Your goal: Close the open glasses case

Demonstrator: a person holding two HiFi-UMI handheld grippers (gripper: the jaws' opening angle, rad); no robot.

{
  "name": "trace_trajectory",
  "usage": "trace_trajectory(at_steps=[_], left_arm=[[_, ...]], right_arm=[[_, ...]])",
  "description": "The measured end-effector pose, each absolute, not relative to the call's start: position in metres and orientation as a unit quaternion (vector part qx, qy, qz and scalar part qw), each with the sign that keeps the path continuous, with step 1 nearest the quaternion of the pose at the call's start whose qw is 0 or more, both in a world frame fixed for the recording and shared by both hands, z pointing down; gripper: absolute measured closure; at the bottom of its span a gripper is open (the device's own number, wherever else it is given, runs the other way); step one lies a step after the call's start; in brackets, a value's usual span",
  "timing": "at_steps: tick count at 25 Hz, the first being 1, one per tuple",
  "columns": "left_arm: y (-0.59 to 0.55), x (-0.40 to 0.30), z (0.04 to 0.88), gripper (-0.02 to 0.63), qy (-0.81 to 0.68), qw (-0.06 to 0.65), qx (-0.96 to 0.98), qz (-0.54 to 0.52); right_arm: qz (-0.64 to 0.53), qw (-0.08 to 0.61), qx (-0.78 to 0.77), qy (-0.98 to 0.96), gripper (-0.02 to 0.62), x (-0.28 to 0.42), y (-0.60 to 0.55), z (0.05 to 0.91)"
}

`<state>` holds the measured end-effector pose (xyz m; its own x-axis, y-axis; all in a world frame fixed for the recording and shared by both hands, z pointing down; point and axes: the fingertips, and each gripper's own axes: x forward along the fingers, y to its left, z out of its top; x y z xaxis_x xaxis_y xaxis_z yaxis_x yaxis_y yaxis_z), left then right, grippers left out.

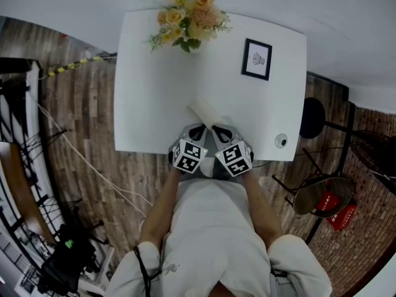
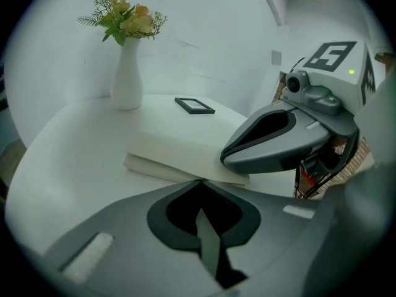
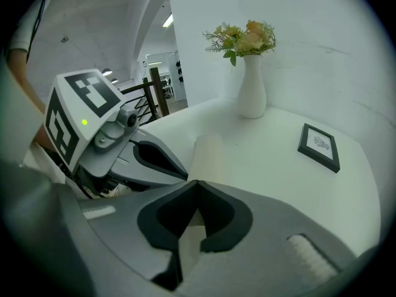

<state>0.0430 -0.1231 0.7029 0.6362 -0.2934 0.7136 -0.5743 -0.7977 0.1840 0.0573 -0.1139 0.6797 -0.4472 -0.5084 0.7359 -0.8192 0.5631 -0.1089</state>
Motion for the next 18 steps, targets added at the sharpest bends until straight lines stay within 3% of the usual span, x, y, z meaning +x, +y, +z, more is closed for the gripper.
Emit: trace_trajectory(at_steps=[18], left_arm=[[-0.133,0.029,0.701,0.586,-0.253,0.199,0.882,0.344]], right_arm=[[0.234,0.325,0.426,-0.811,0.592,0.061,-0.116,0.677]])
